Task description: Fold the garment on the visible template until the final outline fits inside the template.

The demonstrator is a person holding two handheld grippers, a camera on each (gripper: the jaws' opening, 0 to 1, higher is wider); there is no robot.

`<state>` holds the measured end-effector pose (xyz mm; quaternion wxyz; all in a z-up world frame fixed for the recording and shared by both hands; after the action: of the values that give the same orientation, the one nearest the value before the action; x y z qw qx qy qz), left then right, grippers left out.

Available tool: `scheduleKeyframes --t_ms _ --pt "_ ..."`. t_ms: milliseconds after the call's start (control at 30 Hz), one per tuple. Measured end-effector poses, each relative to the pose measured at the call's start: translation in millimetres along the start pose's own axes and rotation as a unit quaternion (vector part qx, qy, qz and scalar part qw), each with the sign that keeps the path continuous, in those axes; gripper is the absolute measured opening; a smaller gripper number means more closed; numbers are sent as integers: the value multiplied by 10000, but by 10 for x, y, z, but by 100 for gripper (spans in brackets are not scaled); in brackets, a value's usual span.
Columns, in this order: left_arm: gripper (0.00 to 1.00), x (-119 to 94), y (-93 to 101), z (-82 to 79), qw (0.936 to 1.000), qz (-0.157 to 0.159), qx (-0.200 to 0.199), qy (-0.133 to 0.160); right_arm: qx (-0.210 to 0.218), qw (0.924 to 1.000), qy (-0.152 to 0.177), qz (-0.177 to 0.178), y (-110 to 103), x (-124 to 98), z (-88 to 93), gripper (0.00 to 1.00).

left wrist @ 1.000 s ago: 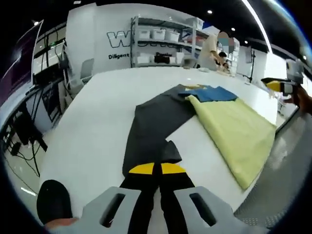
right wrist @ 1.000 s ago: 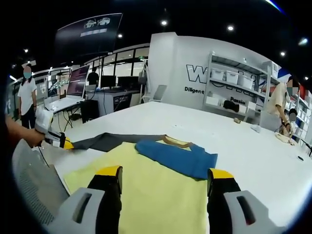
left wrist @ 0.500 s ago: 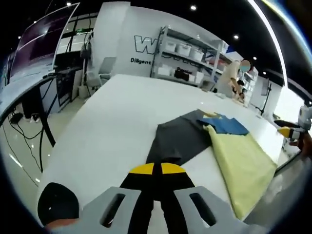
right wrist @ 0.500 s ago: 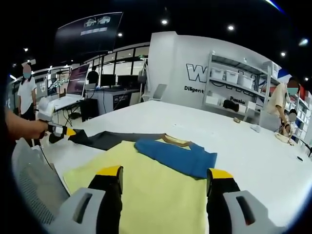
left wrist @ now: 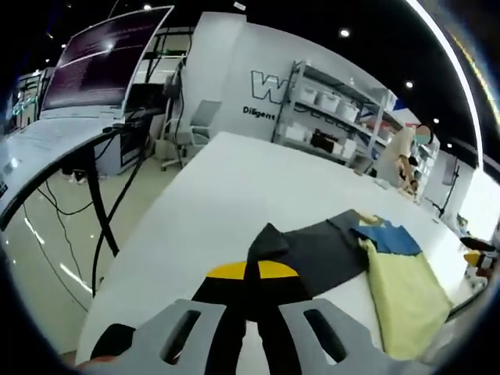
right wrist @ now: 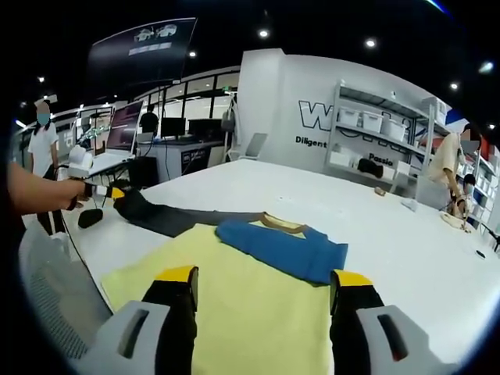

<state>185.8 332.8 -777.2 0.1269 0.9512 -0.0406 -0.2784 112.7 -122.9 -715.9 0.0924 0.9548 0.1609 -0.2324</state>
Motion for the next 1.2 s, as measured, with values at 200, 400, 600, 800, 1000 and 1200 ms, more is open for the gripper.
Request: scheduleKeyframes --t_ms 200,400,600,800,1000,1200 --pt "0 3 -50 37 9992 -272 -302 -35 -11 10000 -37 2 2 4 12 66" --pt "0 -1 -97 25 9970 -479 -605 -16 -5 10000 -66 -10 2 10 22 66" --pt "0 21 -43 -34 9972 -438 -602 -22 -4 10000 -73 -4 7 12 23 65" --pt "0 33 132 -144 9955 -171 -932 70 -2 10000 -87 4 13 14 28 65" --pt "0 67 408 -323 9928 192 -1168 210 16 10000 -82 29 27 8 26 65" --pt "0 128 752 -554 9901 594 -1210 386 60 9999 -72 79 53 0 26 65"
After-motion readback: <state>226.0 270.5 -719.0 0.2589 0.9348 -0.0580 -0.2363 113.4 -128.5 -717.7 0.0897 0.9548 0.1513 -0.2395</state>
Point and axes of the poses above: the point that each gripper's makers call its tool centre point, and the gripper's own axes: x roughly forward along the fingers, y roughly to its right, z roughly out of its underside, the point moved 5 cm from there along -x, roughly backward along the fingers, and after that the axes turned 6 degrees about -y, right-handed, at the moved point
